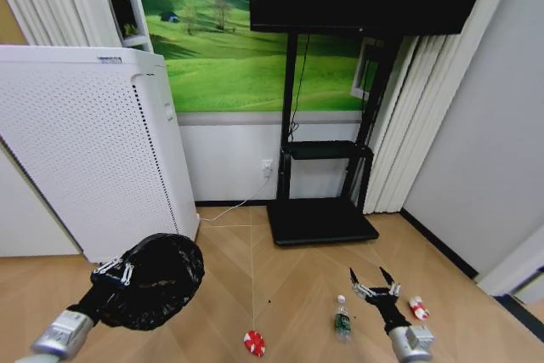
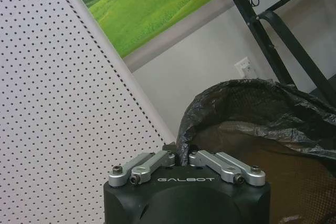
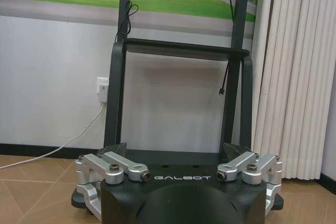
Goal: Pick up the trash bin and place the garbage on the floor into it.
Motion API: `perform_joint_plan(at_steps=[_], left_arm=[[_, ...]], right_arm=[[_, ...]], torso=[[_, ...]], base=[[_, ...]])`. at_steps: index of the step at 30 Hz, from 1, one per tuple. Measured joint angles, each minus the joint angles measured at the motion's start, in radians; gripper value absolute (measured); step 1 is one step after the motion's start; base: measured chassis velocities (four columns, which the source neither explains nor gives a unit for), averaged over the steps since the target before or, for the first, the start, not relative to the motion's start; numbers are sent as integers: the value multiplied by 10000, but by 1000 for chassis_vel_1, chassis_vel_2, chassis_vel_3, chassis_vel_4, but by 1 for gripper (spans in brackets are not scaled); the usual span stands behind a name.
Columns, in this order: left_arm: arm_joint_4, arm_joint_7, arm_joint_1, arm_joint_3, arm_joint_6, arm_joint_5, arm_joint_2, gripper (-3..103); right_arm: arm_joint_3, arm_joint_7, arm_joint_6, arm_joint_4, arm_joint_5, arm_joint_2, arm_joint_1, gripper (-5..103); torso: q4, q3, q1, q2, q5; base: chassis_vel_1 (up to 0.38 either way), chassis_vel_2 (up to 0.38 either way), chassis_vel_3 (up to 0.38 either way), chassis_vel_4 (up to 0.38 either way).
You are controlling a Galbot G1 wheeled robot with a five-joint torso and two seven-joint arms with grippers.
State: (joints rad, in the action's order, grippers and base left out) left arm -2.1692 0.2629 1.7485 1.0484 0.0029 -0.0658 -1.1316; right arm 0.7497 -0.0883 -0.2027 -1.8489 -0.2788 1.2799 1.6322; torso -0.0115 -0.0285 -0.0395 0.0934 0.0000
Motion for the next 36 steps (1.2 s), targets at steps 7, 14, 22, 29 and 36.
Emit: perform_joint_plan(at_steps=[7,14,22,29,36], left_arm=[[43,-14,-89,-47,-11,-24,28,6],[76,-29,-128,-117,-12,-26,38,6],[84,-49,-162,-219,-12,-13,33,6],[84,-75,-205,-359,-64,56,-19,6],[144,-100,-233,-413,-197,98,-61,6]], right_arm=[[2,29,-10,8,37,-27,-26,100],[-8,41,-16,8,86,-28,-23,100],[-2,43,-38,9,111,-29,12,100],[35,57,-76,9,146,-9,65,100],[4,174,-334,147,273,46,38,100]], torso=[[1,0,-1,0,2],[1,1,0,0,-3],[2,0,0,0,-1],[-1,2,0,0,-5],[-2,0,-1,1,12]], base=[[11,11,-10,-7],[155,147,-157,-164],[250,250,-245,-248],[337,313,-322,-325],[364,364,-364,-368]])
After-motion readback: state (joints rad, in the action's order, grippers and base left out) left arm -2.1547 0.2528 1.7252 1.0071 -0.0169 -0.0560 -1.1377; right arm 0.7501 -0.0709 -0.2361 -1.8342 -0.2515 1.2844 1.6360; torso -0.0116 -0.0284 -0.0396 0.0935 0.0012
